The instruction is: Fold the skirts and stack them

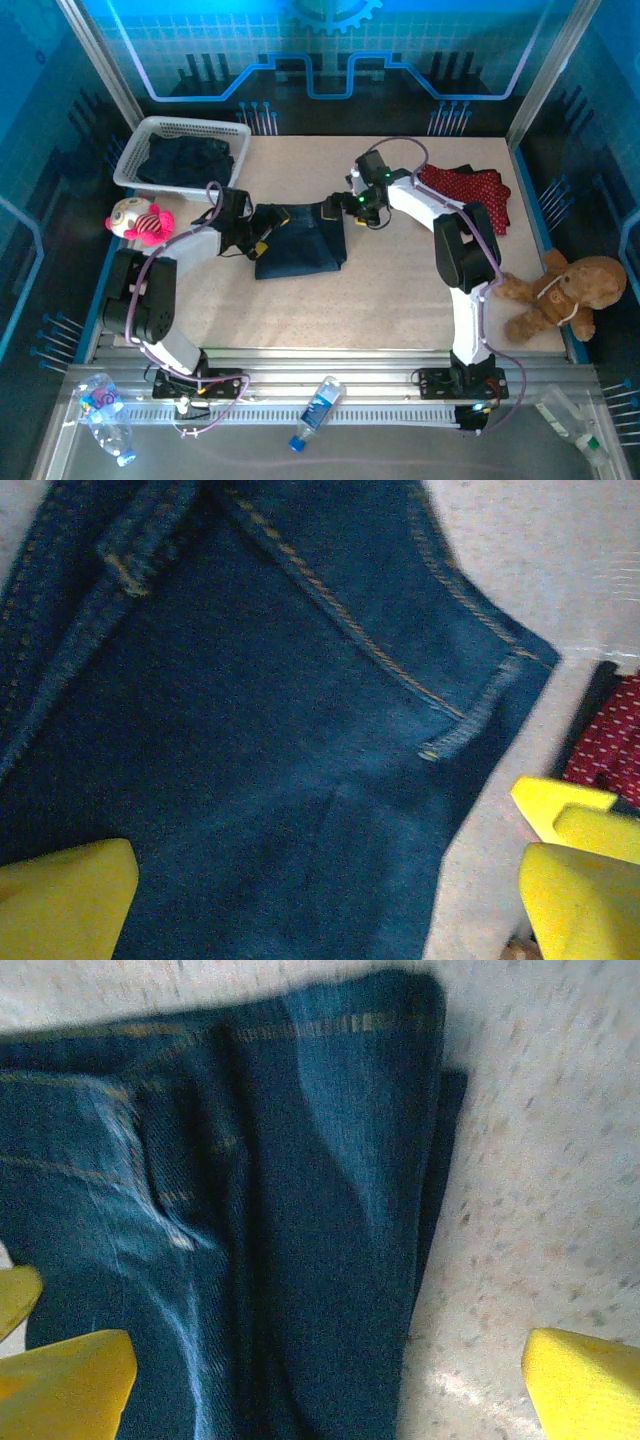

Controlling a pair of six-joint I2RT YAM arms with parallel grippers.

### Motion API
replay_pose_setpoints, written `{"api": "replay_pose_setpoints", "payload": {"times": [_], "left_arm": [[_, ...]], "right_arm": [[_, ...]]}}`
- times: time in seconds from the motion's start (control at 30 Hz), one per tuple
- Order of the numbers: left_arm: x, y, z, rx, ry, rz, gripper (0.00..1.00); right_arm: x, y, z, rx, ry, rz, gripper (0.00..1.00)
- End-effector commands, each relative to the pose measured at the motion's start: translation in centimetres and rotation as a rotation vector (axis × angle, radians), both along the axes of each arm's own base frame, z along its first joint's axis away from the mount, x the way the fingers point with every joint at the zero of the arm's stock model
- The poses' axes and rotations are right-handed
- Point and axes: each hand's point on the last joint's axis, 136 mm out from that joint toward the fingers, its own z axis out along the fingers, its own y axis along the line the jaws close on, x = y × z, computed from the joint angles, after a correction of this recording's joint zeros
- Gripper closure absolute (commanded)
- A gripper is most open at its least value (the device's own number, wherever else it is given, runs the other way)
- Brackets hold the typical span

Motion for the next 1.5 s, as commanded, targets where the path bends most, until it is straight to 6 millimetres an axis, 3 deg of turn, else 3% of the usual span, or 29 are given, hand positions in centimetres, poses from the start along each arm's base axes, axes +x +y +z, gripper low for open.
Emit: {"api": "replay_pose_setpoints", "payload": {"times": [0.0, 0.27, 0.43, 0.6, 0.77, 0.83, 1.0, 1.13, 1.23, 1.37, 1.47], "left_arm": [[-0.7, 0.3, -2.3, -0.008, 0.065, 0.013, 0.01], [-1.8, 0.6, -3.5, 0.002, 0.101, 0.013, 0.01], [-2.2, 0.6, -3.8, -0.003, 0.108, 0.017, 0.01], [-2.5, 0.6, -4.0, -0.004, 0.111, 0.017, 0.01], [-2.5, 0.6, -4.0, -0.006, 0.112, 0.017, 0.01], [-2.5, 0.6, -4.0, -0.005, 0.111, 0.015, 0.01], [-2.4, 0.6, -3.8, -0.004, 0.104, 0.015, 0.01], [-2.3, 0.6, -3.4, -0.005, 0.093, 0.012, 0.01], [-2.0, 0.6, -2.2, -0.020, 0.071, 0.008, 0.01], [-1.4, 1.5, 1.5, 0.007, -0.017, 0.009, 0.01], [-1.2, 3.2, 4.2, 0.074, -0.079, 0.040, 0.01]], "right_arm": [[-2.6, 1.4, -1.3, 0.072, 0.132, 0.041, 0.00], [-5.0, 4.0, -2.6, 0.167, 0.230, 0.129, 0.00], [-5.9, 6.4, -2.0, 0.264, 0.253, 0.171, 0.01], [-6.0, 8.1, -2.0, 0.326, 0.264, 0.166, 0.03], [-6.0, 8.5, -3.0, 0.323, 0.274, 0.139, 0.07], [-5.8, 8.3, -3.7, 0.302, 0.281, 0.117, 0.15], [-5.8, 6.7, -7.4, 0.168, 0.322, 0.026, 0.56], [-6.3, 5.9, -8.9, 0.117, 0.332, -0.003, 0.78], [-5.4, 4.8, -7.4, 0.095, 0.250, -0.019, 0.98], [-3.9, 1.8, -3.9, -0.024, 0.101, 0.033, 1.00], [-2.9, -2.0, -0.9, -0.245, -0.018, 0.127, 1.00]]}}
